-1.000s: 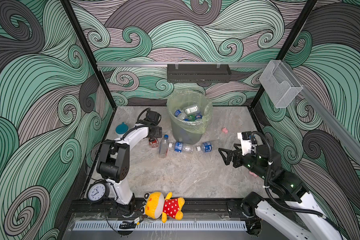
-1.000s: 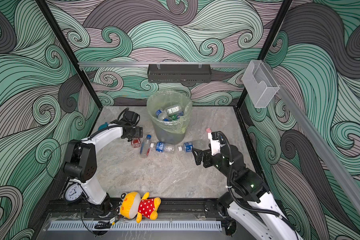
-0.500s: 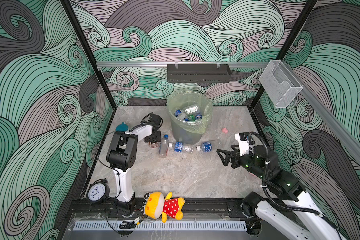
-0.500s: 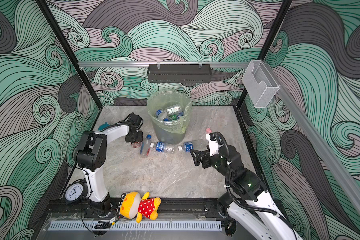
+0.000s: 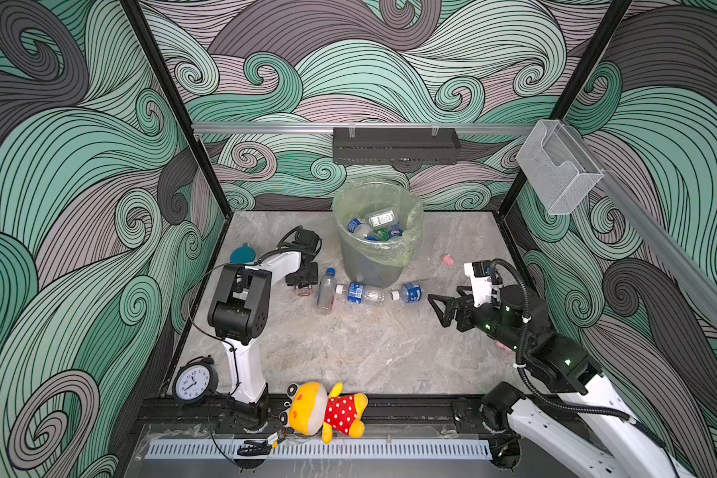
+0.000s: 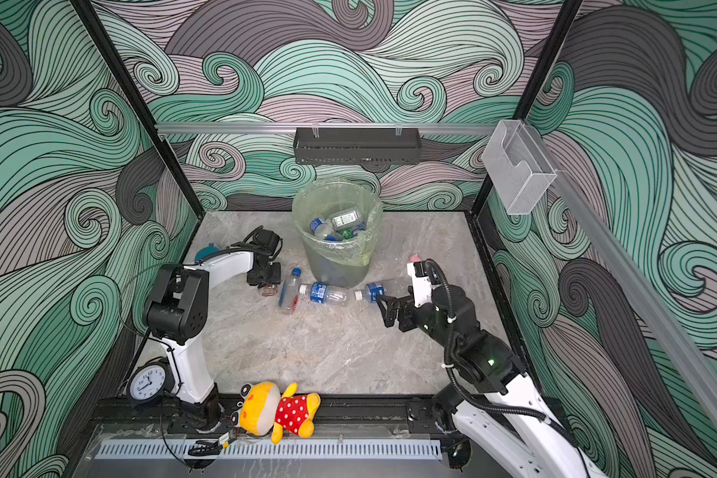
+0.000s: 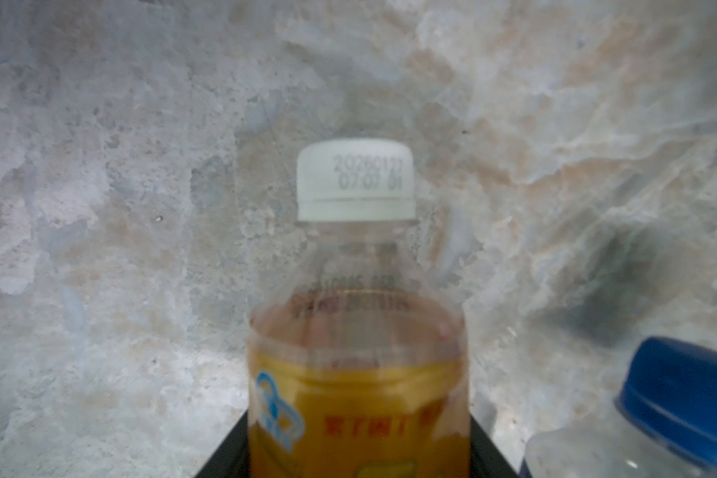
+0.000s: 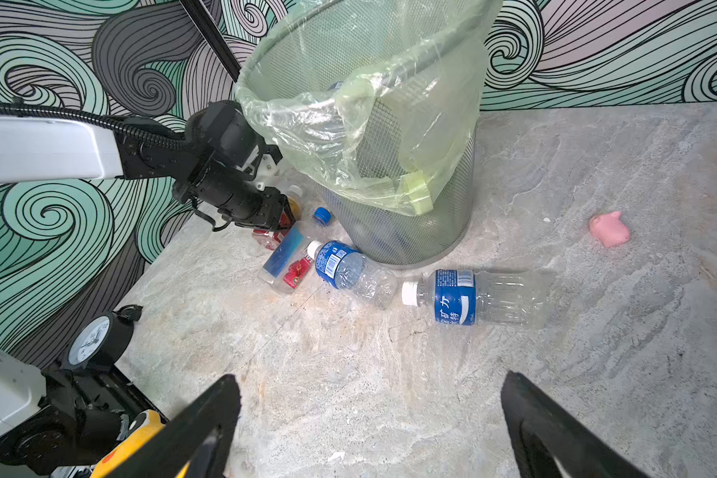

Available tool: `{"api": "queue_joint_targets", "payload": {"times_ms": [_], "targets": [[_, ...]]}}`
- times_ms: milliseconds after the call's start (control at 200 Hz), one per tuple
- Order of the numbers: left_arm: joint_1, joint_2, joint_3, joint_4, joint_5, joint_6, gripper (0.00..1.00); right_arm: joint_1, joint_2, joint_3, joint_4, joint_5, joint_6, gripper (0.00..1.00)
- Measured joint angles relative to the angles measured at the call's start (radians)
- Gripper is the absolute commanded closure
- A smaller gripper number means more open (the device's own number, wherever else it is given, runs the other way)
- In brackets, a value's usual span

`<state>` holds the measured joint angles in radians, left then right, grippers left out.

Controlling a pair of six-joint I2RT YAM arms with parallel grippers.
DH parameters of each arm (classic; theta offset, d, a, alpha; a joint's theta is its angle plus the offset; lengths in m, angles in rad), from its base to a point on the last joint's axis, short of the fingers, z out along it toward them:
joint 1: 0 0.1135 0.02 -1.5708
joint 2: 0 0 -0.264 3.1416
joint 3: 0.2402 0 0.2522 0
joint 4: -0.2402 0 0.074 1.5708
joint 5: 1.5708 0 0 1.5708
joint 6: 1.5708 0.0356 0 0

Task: Throw the plastic bottles in the bin
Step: 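Lower the left gripper onto the yellow-label drink bottle and close, then lift the yellow-label drink bottle with the left gripper over the bin and release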

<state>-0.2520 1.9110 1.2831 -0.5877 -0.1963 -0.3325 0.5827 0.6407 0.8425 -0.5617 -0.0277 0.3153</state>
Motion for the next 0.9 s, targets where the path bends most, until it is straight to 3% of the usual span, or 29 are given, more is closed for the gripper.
{"api": "queue_joint_targets", "payload": {"times_ms": [345,896], "targets": [[0.0,-0.264,-0.077,-0.076,0.024,0.066,0.51,0.0,0.047,-0.035,0.044,-0.014,0.004,0.02],[0.0,-0.925,-0.236,-0.249,0.164,0.259,0.49,0.0,0.13,-0.051,0.119,-0.06,0.004,0.02]]}}
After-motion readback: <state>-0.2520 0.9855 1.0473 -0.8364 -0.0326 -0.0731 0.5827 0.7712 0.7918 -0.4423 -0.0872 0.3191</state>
